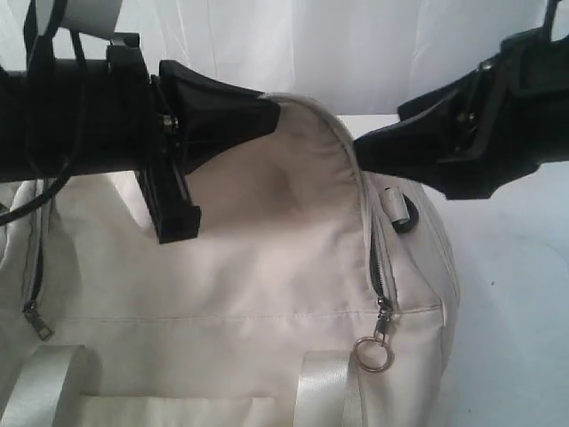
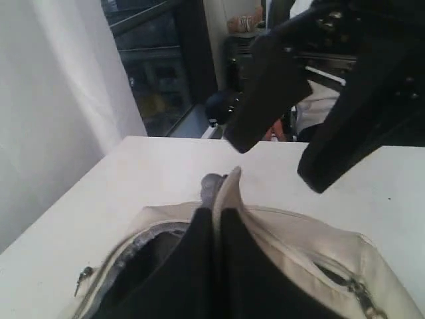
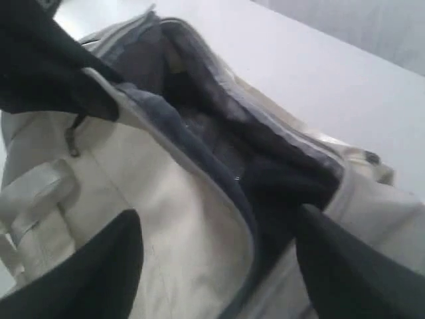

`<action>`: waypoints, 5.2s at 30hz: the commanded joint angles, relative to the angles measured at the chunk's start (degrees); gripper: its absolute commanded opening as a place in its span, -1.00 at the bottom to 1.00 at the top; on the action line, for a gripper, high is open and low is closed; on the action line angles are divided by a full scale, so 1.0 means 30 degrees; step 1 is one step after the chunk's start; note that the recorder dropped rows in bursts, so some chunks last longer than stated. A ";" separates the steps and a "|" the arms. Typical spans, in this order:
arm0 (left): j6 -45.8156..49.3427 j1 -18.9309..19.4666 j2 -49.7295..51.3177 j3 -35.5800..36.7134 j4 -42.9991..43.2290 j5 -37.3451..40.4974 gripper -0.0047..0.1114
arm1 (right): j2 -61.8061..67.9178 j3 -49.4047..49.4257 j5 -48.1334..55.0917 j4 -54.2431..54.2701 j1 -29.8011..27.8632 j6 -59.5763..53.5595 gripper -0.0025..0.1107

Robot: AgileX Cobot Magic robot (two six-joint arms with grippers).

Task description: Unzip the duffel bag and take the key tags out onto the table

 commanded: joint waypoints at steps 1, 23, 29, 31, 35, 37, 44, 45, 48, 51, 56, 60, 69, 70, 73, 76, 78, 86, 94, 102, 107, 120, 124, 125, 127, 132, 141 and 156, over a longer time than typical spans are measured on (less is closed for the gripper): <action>-0.0150 0.0048 -0.1068 0.0764 0.0962 0.1106 -0.92 | 0.1167 -0.0070 -0.0295 0.0626 0.1460 -0.2616 0.14; -0.3518 0.0048 -0.3141 0.0813 0.4946 -0.0710 -0.29 | 0.2006 -0.0102 0.0611 0.0558 0.4802 -0.5050 -0.96; -0.4660 0.0048 -0.4803 0.0813 0.4911 -0.4000 0.06 | 0.0840 -0.0102 0.2661 0.0558 0.4802 -0.5009 -0.96; -0.4657 0.0048 -0.5451 0.0813 0.4911 -0.5118 0.06 | 0.0486 -0.0102 0.3442 0.0558 0.4802 -0.4912 -0.96; -0.4657 0.0048 -0.6926 0.0813 0.4911 -0.7758 0.06 | -0.0038 -0.0102 0.5400 0.0529 0.4802 -0.4119 -0.96; -0.4624 0.0048 -0.7583 0.0813 0.4911 -0.9092 0.05 | -0.0079 -0.0102 0.6421 0.0529 0.4802 -0.3749 -0.96; -0.4338 0.0048 -0.9532 0.0813 0.4190 -1.3703 0.05 | -0.0079 0.0331 0.7023 0.0475 0.4980 -0.1423 -0.96; -0.4201 0.0048 -0.9715 0.0813 0.3954 -1.4252 0.05 | -0.0079 0.0428 0.7023 0.0475 0.5163 -0.1203 -0.96; -0.3282 0.0048 -1.0245 0.0813 0.2687 -1.6090 0.05 | -0.0079 0.1037 0.7023 0.0432 0.5963 -0.0971 -0.96; -0.0948 0.0048 -1.0633 0.0813 0.0552 -1.7977 0.05 | -0.0079 0.1837 0.7023 0.0502 0.7039 -0.0332 -0.96; 0.1667 0.0048 -1.0812 0.1267 -0.0743 -2.1443 0.05 | -0.0079 0.2719 0.7023 0.0586 0.8851 0.2096 -0.96; 0.1667 0.0048 -1.0812 0.2460 -0.0743 -2.1799 0.05 | -0.0079 0.3289 0.7023 0.0864 1.0378 0.2721 -0.96; 0.0299 0.0048 -1.0812 0.3848 -0.0743 -2.1436 0.05 | -0.0007 0.5043 0.5351 0.1059 1.3813 0.4018 -0.95; -0.0383 0.0048 -1.0812 0.3856 -0.0743 -2.1225 0.05 | -0.0007 0.5232 0.5037 0.1018 1.4117 0.4018 -0.93; -0.2216 0.0048 -1.0812 0.3912 -0.0743 -1.9259 0.05 | -0.0007 0.5943 0.3450 0.0944 1.4825 0.4018 -0.73; -0.3303 0.0048 -1.0812 0.3912 -0.0743 -1.6635 0.00 | -0.0007 0.6658 0.2658 0.0151 1.4879 0.4018 -0.48; -0.3541 0.0048 -1.0812 0.3912 -0.0743 -1.5872 -0.03 | -0.0007 0.7214 0.2487 -0.0628 1.4879 0.4133 -0.24; -0.3550 0.0048 -1.0812 0.3948 -0.0743 -1.6341 -0.03 | -0.0007 0.9681 0.2892 -0.2236 1.4879 0.7542 0.03; -0.3658 0.0048 -1.0812 0.6125 -0.0743 -1.6461 -0.03 | -0.0230 0.9269 0.3837 0.3634 1.4879 0.5771 0.03; -0.5381 0.0048 -1.0812 0.8154 -0.0743 -1.6412 -0.03 | -0.1329 0.7623 0.6098 0.8170 1.4879 0.3722 0.03; -0.6056 0.0048 -1.0778 0.8848 -0.0743 -1.3831 -0.03 | -0.1329 0.7623 0.6974 0.6873 1.4879 0.4432 0.03; -0.5988 0.0048 -0.6540 0.8439 0.1993 -1.1891 -0.03 | -0.1329 0.7623 0.5181 -0.2644 1.4879 0.7987 0.12; -0.5988 0.0048 -0.4984 0.8293 0.3273 -1.1891 -0.03 | -0.1329 0.7596 0.3512 -0.2299 1.4879 0.7987 0.12; -0.5988 0.0048 -0.4605 0.8293 0.3394 -1.1891 -0.03 | -0.1329 0.7596 0.3169 -0.2299 1.4879 0.7987 0.12; -0.5988 0.0048 -0.3955 0.8293 0.3643 -1.1891 -0.03 | -0.1329 0.7596 0.2753 -0.2299 1.4879 0.7987 0.12; -0.5988 0.0048 -0.2323 0.8293 0.5373 -1.1810 -0.03 | -0.1329 0.7596 0.2668 -0.2185 1.4879 0.8080 0.12; -0.5988 0.0048 -0.0843 0.8257 0.8760 -1.0013 -0.02 | -0.1329 0.7596 0.2668 -0.1770 1.4879 0.8124 0.12; -0.7494 0.0048 -0.2923 0.6613 0.8124 -0.6230 -0.02 | -0.1329 0.7596 0.2749 -0.1942 1.4879 0.8028 0.13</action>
